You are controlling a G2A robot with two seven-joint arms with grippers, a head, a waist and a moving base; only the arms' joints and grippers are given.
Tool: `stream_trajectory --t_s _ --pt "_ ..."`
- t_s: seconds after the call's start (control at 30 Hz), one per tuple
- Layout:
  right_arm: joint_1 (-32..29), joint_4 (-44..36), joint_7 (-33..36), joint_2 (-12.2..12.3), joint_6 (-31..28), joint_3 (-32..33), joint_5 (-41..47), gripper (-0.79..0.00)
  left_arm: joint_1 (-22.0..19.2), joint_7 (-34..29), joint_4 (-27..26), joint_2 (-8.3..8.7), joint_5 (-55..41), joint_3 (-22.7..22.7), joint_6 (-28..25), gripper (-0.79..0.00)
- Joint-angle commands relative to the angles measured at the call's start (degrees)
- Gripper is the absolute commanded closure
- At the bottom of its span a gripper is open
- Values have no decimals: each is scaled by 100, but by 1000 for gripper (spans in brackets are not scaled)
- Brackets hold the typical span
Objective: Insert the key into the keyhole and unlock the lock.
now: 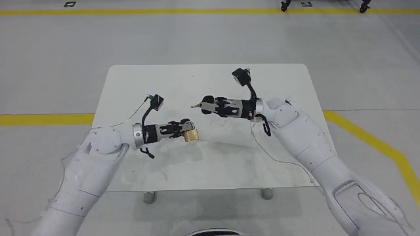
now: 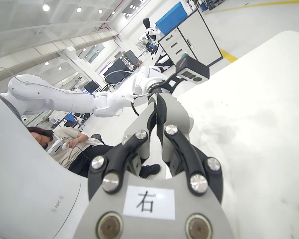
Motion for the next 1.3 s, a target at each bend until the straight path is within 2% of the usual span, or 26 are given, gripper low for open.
stream_trajectory --t_s 0.0,0.33,0.5,0.83,0.9,0.93,1.0,1.03,1.13,1.27 --pt "-72 -76 -185 25 -79 110 -111 0 -213 -325 355 -38 -575 77 373 0" --pt "-565 -552 -1319 156 -48 741 -1319 0 -1467 -1091 1809 -292 -1508 651 2117 0" --pt "-743 -750 -1428 206 3 870 -1471 0 -1756 -1074 2199 -408 -1751 824 2275 0" --pt "-743 -750 -1428 206 3 870 -1471 0 -1756 -1074 2199 -408 -1751 824 2275 0" --pt "-751 -736 -1441 207 65 877 -1510 0 -1738 -740 2019 -413 -1526 881 2329 0" --pt "-749 -787 -1497 211 263 899 -1749 0 -1755 -609 1842 -410 -1358 912 2372 0" --pt "-824 -1060 -1549 215 174 869 -2121 0 -1769 -677 1694 -389 -1350 906 2844 0" --pt "-853 -1191 -1583 238 137 947 -2509 0 -1846 -523 1603 -362 -935 970 3082 0" --pt "-1173 -1859 -1880 317 141 1262 -3847 0 -1970 -555 1512 -341 -783 1026 3870 0" --pt "-1834 -3076 -2356 432 232 1748 -5771 0 -2176 -550 1619 -381 -982 1090 4590 0"
